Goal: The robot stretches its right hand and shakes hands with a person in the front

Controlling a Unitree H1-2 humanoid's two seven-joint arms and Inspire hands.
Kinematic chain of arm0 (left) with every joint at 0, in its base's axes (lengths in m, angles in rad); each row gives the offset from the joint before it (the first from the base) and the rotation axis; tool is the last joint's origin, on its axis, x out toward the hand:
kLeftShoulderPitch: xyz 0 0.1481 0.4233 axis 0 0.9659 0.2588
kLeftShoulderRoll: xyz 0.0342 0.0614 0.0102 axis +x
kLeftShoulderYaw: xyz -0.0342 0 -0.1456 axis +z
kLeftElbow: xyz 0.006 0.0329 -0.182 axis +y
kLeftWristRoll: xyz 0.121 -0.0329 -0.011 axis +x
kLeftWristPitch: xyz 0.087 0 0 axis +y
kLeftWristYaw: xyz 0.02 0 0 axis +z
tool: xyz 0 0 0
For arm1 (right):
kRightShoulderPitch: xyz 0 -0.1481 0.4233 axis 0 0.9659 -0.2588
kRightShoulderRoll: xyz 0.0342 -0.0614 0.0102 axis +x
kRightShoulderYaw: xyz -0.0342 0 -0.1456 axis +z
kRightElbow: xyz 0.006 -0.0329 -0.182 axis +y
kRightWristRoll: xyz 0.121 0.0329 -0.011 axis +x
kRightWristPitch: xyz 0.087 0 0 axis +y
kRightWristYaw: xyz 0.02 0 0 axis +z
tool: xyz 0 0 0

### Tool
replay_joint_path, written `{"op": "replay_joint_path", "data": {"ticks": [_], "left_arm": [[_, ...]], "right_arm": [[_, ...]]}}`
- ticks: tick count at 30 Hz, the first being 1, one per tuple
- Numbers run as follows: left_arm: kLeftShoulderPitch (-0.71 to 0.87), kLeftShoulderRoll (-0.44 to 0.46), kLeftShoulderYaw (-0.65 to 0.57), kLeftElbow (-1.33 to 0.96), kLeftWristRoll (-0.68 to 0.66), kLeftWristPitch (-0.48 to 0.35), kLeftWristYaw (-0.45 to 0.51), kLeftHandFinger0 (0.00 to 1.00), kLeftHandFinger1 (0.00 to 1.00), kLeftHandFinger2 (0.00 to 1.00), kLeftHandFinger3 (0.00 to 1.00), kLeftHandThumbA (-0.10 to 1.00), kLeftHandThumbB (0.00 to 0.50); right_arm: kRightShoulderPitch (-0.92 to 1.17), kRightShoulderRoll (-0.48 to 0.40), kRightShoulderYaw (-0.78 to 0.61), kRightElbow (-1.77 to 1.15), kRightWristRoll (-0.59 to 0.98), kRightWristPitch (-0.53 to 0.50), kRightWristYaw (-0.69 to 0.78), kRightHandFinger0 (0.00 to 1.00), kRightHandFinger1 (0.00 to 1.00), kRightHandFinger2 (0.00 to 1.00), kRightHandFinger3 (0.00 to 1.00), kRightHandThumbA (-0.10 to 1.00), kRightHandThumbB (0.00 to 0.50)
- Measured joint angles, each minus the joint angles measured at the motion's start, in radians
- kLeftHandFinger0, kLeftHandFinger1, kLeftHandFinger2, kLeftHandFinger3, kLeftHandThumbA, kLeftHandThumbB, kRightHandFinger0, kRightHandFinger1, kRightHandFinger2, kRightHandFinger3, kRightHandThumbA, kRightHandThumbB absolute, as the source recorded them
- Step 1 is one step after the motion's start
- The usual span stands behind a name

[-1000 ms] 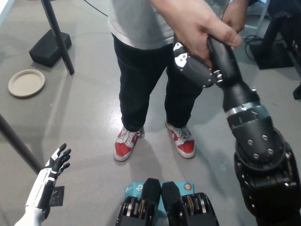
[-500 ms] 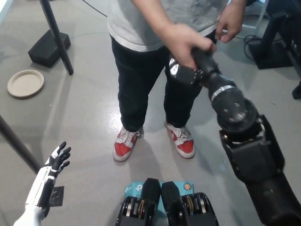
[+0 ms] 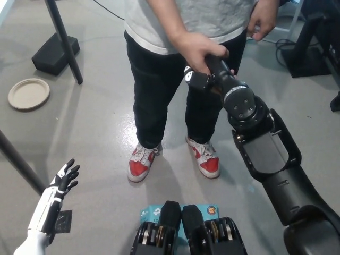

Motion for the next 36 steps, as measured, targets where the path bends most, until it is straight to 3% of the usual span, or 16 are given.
{"op": "replay_joint_path", "data": {"ticks": [1,2,4,6,11,13,22,24,25,26,28,31,36], "left_arm": [[0.0,0.0,0.0,0.0,0.0,0.0,0.0,1.0,1.0,1.0,1.0,1.0,0.167],[0.0,0.001,0.0,0.0,0.0,0.0,-0.001,1.0,1.0,1.0,1.0,1.0,0.172],[0.0,0.003,0.0,0.0,0.0,0.0,-0.004,1.0,1.0,1.0,1.0,1.0,0.166],[0.0,0.003,0.0,0.0,0.0,0.0,-0.007,1.0,1.0,1.0,1.0,1.0,0.169],[0.0,0.003,0.0,0.002,0.002,0.0,-0.013,1.0,1.0,1.0,1.0,1.0,0.186],[0.0,0.003,0.0,0.003,0.002,0.0,-0.013,1.0,1.0,1.0,1.0,1.0,0.191],[0.0,0.002,0.0,0.003,0.002,0.0,-0.014,1.0,1.0,1.0,1.0,1.0,0.203],[0.001,0.003,0.001,0.003,0.002,0.0,-0.014,1.0,1.0,1.0,1.0,1.0,0.199],[0.0,0.003,0.001,0.003,0.002,0.0,-0.014,1.0,1.0,1.0,1.0,1.0,0.191],[0.0,0.003,0.001,0.003,0.002,0.0,-0.014,1.0,1.0,1.0,1.0,1.0,0.189],[-0.001,0.003,0.001,0.003,0.002,0.0,-0.014,1.0,1.0,1.0,1.0,1.0,0.198],[-0.003,0.002,0.0,0.006,0.002,0.0,-0.014,1.0,1.0,1.0,1.0,1.0,0.21],[-0.006,0.002,0.003,0.011,0.002,0.0,-0.014,1.0,1.0,1.0,1.0,1.0,0.208]], "right_arm": [[0.005,-0.001,0.001,-0.019,-0.001,0.0,0.0,1.0,1.0,1.0,1.0,0.33,0.131],[0.014,-0.003,0.003,-0.047,-0.002,0.001,0.001,1.0,1.0,1.0,1.0,0.51,0.268],[0.038,-0.01,0.01,-0.118,-0.002,0.011,0.01,1.0,1.0,1.0,1.0,0.76,0.447],[0.061,-0.024,0.025,-0.195,-0.004,0.022,0.023,1.0,1.0,1.0,1.0,0.84,0.488],[0.147,-0.067,0.053,-0.402,-0.011,0.043,0.052,1.0,1.0,1.0,1.0,1.0,0.479],[0.187,-0.08,0.057,-0.478,-0.012,0.049,0.059,1.0,1.0,1.0,1.0,1.0,0.493],[0.39,-0.172,0.031,-0.822,-0.01,0.088,0.095,1.0,1.0,1.0,1.0,1.0,0.428],[0.443,-0.209,0.003,-0.872,-0.008,0.099,0.1,1.0,1.0,1.0,1.0,1.0,0.379],[0.46,-0.221,-0.009,-0.876,-0.007,0.101,0.101,1.0,1.0,1.0,1.0,1.0,0.378],[0.483,-0.234,-0.023,-0.875,-0.005,0.104,0.101,1.0,1.0,1.0,1.0,0.91,0.328],[0.529,-0.249,-0.041,-0.86,-0.002,0.103,0.101,1.0,1.0,1.0,1.0,1.0,0.38],[0.592,-0.25,-0.062,-0.773,0.01,0.09,0.1,1.0,1.0,1.0,1.0,0.96,0.393],[0.663,-0.243,-0.082,-0.606,0.036,0.061,0.1,1.0,1.0,1.0,1.0,0.94,0.337]]}}
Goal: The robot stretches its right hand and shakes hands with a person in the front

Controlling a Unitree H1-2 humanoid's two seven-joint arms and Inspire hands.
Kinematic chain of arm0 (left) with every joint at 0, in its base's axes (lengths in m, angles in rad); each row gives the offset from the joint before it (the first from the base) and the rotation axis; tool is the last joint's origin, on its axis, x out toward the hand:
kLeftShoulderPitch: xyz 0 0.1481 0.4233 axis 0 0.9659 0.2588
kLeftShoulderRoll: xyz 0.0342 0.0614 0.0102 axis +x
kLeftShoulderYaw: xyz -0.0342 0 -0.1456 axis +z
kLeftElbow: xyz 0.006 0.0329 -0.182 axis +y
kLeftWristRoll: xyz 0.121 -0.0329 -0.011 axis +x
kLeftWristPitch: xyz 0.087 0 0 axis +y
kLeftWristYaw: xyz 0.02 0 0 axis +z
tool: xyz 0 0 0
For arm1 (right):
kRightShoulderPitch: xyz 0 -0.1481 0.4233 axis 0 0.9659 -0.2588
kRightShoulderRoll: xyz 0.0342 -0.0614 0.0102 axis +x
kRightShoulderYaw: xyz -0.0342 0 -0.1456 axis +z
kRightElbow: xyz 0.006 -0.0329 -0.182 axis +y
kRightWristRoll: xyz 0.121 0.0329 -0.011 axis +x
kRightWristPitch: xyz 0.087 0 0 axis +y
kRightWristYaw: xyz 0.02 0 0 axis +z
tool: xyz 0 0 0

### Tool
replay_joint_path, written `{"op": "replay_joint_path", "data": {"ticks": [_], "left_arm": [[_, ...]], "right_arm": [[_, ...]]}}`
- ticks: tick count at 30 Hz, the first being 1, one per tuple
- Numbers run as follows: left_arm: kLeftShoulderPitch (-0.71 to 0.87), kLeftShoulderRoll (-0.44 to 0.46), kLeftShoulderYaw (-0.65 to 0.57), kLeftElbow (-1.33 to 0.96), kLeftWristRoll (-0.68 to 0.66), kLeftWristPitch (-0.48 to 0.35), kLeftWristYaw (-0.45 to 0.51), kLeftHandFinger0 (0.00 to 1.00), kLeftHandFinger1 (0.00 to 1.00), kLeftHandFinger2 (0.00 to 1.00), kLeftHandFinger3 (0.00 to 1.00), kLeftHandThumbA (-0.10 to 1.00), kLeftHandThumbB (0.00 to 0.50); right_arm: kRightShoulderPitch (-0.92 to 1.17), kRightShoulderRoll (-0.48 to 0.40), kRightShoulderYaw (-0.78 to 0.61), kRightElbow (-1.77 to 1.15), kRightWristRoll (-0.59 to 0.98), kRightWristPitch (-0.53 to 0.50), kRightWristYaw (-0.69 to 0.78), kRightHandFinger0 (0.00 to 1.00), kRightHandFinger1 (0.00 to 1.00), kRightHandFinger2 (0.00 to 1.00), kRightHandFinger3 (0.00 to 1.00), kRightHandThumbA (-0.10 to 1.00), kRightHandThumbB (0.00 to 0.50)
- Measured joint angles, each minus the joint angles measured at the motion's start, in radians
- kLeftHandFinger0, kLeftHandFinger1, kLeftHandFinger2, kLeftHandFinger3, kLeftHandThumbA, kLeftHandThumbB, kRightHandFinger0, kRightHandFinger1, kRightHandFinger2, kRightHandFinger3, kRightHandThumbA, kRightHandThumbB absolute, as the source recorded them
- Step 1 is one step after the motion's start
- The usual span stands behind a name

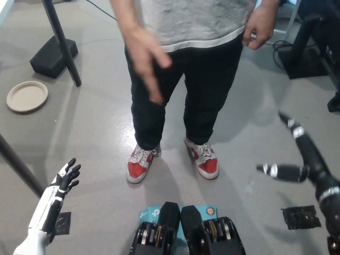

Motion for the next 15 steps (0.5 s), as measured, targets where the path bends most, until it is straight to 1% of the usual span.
{"op": "replay_joint_path", "data": {"ticks": [1,2,3,4,5,6,7,8,9,11,12,15], "left_arm": [[-0.001,0.0,0.001,0.002,0.0,0.0,0.0,1.0,1.0,1.0,1.0,1.0,0.206],[-0.003,0.0,0.002,0.006,0.0,0.0,0.0,1.0,1.0,1.0,1.0,1.0,0.208],[-0.005,0.0,0.004,0.008,0.0,0.0,0.0,1.0,1.0,1.0,1.0,1.0,0.205],[-0.007,0.0,0.005,0.009,0.0,0.0,0.0,1.0,1.0,1.0,1.0,1.0,0.195],[-0.007,0.0,0.006,0.009,0.0,0.0,0.0,1.0,1.0,1.0,1.0,1.0,0.186],[-0.009,0.0,0.006,0.009,0.001,0.0,0.0,1.0,1.0,1.0,1.0,1.0,0.185],[-0.01,0.0,0.006,0.009,0.002,0.0,0.0,1.0,1.0,1.0,1.0,1.0,0.171],[-0.012,0.0,0.006,0.01,0.002,-0.001,0.0,1.0,1.0,1.0,1.0,1.0,0.172],[-0.014,-0.001,0.007,0.012,0.002,-0.001,0.001,1.0,1.0,1.0,1.0,1.0,0.172],[-0.016,-0.002,0.01,0.014,0.001,-0.002,0.001,1.0,1.0,1.0,1.0,1.0,0.166],[-0.017,-0.003,0.012,0.015,0.001,-0.003,0.001,1.0,1.0,1.0,1.0,1.0,0.164],[-0.017,-0.009,0.015,0.016,0.001,-0.003,0.001,1.0,1.0,1.0,1.0,1.0,0.159]], "right_arm": [[0.004,0.0,-0.003,0.033,0.006,-0.008,0.0,1.0,1.0,1.0,1.0,0.94,0.308],[0.005,0.0,-0.006,0.073,0.011,-0.015,0.0,1.0,1.0,1.0,1.0,0.95,0.281],[0.005,0.0,-0.007,0.103,0.014,-0.024,0.0,1.0,1.0,1.0,1.0,0.96,0.271],[0.005,-0.001,-0.007,0.131,0.017,-0.037,-0.001,1.0,1.0,1.0,1.0,0.96,0.27],[0.005,0.0,-0.007,0.161,0.021,-0.052,-0.001,1.0,1.0,1.0,1.0,0.97,0.29],[0.005,0.0,-0.008,0.19,0.027,-0.069,-0.001,1.0,1.0,1.0,1.0,0.97,0.295],[0.005,0.0,-0.009,0.212,0.034,-0.083,-0.001,1.0,1.0,1.0,1.0,1.0,0.306],[0.007,0.001,-0.01,0.229,0.041,-0.094,0.0,1.0,1.0,1.0,1.0,1.0,0.278],[0.009,0.001,-0.01,0.238,0.048,-0.107,0.0,1.0,1.0,1.0,1.0,1.0,0.266],[0.013,0.002,-0.01,0.241,0.058,-0.125,0.002,1.0,1.0,1.0,1.0,1.0,0.277],[0.014,0.004,-0.01,0.241,0.064,-0.135,0.003,1.0,1.0,1.0,1.0,1.0,0.267],[0.015,0.013,-0.01,0.245,0.083,-0.168,0.004,1.0,1.0,1.0,1.0,1.0,0.258]]}}
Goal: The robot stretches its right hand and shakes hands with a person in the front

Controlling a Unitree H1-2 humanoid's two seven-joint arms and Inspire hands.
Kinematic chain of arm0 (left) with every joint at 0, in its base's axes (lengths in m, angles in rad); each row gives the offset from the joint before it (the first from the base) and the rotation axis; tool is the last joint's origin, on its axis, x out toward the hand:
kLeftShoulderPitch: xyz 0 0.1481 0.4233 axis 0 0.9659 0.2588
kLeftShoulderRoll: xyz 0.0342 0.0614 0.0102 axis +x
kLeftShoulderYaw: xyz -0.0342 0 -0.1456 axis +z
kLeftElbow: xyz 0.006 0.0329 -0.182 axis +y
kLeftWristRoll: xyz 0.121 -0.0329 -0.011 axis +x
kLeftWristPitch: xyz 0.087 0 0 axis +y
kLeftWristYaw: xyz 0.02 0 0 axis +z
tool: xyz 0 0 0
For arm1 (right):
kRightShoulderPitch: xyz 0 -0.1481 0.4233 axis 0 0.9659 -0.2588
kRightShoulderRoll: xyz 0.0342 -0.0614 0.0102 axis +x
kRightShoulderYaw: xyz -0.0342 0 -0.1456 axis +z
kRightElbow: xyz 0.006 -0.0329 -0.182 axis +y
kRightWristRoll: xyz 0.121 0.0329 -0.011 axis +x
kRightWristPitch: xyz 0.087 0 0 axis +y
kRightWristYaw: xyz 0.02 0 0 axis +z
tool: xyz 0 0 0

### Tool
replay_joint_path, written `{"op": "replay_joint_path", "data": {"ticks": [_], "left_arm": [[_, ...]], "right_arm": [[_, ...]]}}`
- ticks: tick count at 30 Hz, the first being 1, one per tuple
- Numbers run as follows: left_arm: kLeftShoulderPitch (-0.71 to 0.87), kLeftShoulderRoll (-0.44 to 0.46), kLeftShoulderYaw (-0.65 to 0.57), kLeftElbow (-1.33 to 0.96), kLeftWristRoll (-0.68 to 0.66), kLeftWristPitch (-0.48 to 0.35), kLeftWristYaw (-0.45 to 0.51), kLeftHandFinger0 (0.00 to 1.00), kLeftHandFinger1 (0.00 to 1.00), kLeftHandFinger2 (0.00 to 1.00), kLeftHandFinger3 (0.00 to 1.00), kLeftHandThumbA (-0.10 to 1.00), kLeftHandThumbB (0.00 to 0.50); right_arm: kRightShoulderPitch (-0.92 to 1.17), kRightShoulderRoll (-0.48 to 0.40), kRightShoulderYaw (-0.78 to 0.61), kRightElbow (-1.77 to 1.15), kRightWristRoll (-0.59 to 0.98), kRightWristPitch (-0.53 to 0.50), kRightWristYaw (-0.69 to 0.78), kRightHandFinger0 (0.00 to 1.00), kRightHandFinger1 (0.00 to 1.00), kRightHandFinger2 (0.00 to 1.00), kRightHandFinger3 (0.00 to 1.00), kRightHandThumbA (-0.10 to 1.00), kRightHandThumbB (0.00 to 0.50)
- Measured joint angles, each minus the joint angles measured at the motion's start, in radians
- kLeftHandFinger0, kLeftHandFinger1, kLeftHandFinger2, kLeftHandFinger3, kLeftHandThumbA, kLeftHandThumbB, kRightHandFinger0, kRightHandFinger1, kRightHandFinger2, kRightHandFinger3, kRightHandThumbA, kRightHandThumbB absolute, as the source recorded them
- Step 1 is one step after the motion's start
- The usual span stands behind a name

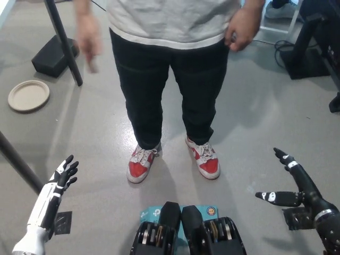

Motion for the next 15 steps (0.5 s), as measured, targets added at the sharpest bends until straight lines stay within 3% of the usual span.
{"op": "replay_joint_path", "data": {"ticks": [6,10,13,15], "left_arm": [[-0.005,0.0,0.003,0.0,0.0,0.0,0.0,1.0,1.0,1.0,1.0,1.0,0.161],[-0.007,0.001,0.005,-0.001,0.0,0.0,0.0,1.0,1.0,1.0,1.0,1.0,0.162],[-0.007,0.0,0.006,-0.003,0.0,0.0,0.0,1.0,1.0,1.0,1.0,1.0,0.155],[-0.007,0.0,0.006,-0.003,0.0,0.0,-0.001,1.0,1.0,1.0,1.0,1.0,0.167]], "right_arm": [[0.0,0.012,-0.006,0.014,0.031,-0.059,0.0,1.0,1.0,1.0,1.0,1.0,0.221],[0.001,0.013,-0.016,0.025,0.049,-0.085,0.0,1.0,1.0,1.0,1.0,1.0,0.227],[0.002,0.016,-0.025,0.026,0.059,-0.101,-0.001,1.0,1.0,1.0,1.0,1.0,0.187],[0.004,0.019,-0.032,0.027,0.068,-0.117,-0.001,1.0,1.0,1.0,1.0,1.0,0.221]]}}
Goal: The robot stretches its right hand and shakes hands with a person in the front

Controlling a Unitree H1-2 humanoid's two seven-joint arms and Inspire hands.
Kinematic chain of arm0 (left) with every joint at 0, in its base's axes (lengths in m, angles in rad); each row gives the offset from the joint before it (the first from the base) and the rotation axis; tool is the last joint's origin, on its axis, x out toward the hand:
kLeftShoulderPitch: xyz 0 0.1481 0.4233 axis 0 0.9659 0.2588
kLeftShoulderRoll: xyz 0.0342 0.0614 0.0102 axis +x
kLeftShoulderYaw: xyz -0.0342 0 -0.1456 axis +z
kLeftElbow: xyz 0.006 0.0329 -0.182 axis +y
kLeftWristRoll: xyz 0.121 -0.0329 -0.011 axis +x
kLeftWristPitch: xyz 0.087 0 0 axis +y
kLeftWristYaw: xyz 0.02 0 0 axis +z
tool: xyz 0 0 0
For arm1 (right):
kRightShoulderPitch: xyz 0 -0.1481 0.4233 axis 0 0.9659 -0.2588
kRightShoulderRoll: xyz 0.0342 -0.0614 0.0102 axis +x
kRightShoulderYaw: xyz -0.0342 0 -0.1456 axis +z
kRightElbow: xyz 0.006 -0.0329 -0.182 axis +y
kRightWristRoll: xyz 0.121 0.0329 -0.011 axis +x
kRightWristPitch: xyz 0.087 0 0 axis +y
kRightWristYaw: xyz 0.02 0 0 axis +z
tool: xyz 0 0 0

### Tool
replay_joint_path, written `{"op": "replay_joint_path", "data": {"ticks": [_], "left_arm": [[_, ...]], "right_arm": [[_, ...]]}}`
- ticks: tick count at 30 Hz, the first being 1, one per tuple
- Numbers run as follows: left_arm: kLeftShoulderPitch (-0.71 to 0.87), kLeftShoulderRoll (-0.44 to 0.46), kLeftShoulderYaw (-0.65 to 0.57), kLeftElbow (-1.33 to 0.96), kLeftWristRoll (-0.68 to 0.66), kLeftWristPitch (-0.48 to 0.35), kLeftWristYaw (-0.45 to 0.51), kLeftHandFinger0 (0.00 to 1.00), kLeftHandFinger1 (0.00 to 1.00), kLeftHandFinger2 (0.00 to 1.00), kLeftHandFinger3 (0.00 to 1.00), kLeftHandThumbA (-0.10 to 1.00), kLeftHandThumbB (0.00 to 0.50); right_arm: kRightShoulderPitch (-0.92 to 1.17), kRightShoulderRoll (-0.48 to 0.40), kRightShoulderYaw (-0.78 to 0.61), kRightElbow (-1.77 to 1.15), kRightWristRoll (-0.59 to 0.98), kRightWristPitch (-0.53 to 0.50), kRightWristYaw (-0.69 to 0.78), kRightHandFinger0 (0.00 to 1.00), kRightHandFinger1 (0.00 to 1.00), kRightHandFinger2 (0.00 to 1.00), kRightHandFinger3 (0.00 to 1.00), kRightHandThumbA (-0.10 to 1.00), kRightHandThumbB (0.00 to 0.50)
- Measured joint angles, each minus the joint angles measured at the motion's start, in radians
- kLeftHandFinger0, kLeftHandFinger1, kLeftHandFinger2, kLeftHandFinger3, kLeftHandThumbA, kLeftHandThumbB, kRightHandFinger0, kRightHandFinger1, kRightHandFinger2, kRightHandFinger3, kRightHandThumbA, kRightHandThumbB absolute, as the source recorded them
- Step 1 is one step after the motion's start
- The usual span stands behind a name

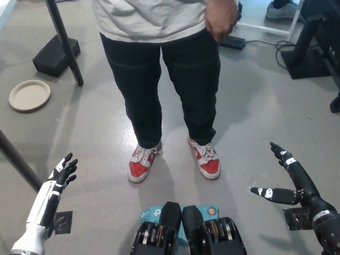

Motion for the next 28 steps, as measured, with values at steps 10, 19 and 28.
{"op": "replay_joint_path", "data": {"ticks": [10,19,28], "left_arm": [[0.007,0.0,0.003,0.0,-0.001,0.0,0.0,1.0,1.0,1.0,1.0,1.0,0.155],[0.024,-0.001,0.004,0.0,-0.001,-0.002,0.0,1.0,1.0,1.0,1.0,1.0,0.156],[0.03,-0.001,0.005,-0.001,-0.001,-0.002,0.0,1.0,1.0,1.0,1.0,1.0,0.139]], "right_arm": [[0.037,0.08,-0.059,-0.023,0.126,-0.08,0.017,1.0,1.0,1.0,1.0,1.0,0.203],[0.094,0.102,-0.078,-0.083,0.201,-0.109,0.035,1.0,1.0,1.0,1.0,1.0,0.239],[0.1,0.101,-0.073,-0.093,0.213,-0.112,0.04,1.0,1.0,1.0,1.0,1.0,0.25]]}}
